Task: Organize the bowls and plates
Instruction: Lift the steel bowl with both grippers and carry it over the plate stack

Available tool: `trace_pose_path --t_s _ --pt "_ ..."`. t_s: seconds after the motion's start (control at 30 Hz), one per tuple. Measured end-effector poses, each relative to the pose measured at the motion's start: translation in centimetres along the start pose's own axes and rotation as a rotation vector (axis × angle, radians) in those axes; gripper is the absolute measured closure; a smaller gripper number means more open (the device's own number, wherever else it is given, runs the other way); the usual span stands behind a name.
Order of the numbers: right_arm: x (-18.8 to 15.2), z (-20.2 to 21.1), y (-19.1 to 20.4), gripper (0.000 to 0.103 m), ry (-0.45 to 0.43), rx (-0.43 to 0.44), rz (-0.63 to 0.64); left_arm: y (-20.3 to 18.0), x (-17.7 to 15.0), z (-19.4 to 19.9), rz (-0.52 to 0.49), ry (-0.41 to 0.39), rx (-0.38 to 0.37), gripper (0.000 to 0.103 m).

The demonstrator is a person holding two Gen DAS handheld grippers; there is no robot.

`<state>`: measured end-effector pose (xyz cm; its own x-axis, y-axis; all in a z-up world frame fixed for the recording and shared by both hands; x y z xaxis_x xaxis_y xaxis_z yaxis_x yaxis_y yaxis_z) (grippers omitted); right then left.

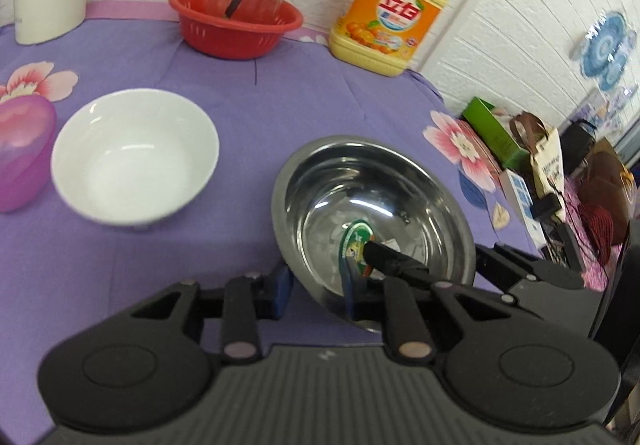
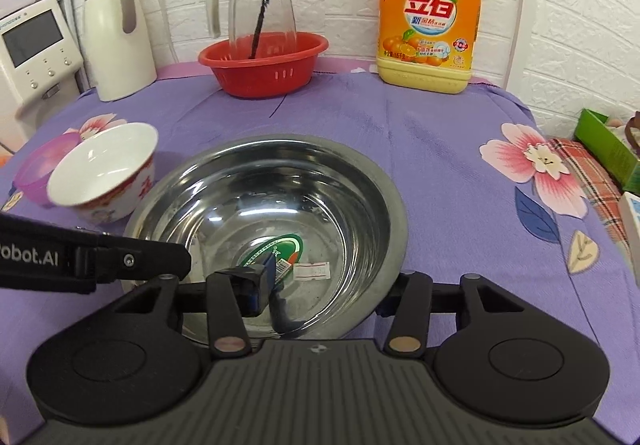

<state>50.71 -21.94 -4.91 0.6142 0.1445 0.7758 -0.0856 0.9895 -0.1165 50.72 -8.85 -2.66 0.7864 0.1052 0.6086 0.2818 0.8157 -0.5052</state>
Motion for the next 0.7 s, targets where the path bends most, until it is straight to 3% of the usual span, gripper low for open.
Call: trace_pose_path --t_s 0.4,0.7 --pt "-6.2 11.2 1.8 0.020 -0.059 -0.017 -0.007 -3.6 -9.3 9.1 -0.063 0.002 -0.041 0.086" --pt "-12.4 16.2 3.3 0.018 -0.051 -0.039 -0.057 -4.3 -16.2 12.1 -0.121 0.060 -0.040 0.086"
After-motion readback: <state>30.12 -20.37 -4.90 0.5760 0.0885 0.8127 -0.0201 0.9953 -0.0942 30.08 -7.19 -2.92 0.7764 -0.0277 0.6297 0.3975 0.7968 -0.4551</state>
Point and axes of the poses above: each gripper's, at about its wrist camera, not at the fingertips, and z roughly against the way its jaws point, y to its left, x to its top, the point moved 7 cm from there along -z, roughly the way its jaws point, and after that the axes turned 12 degrees about -x, right-handed, at the moved point
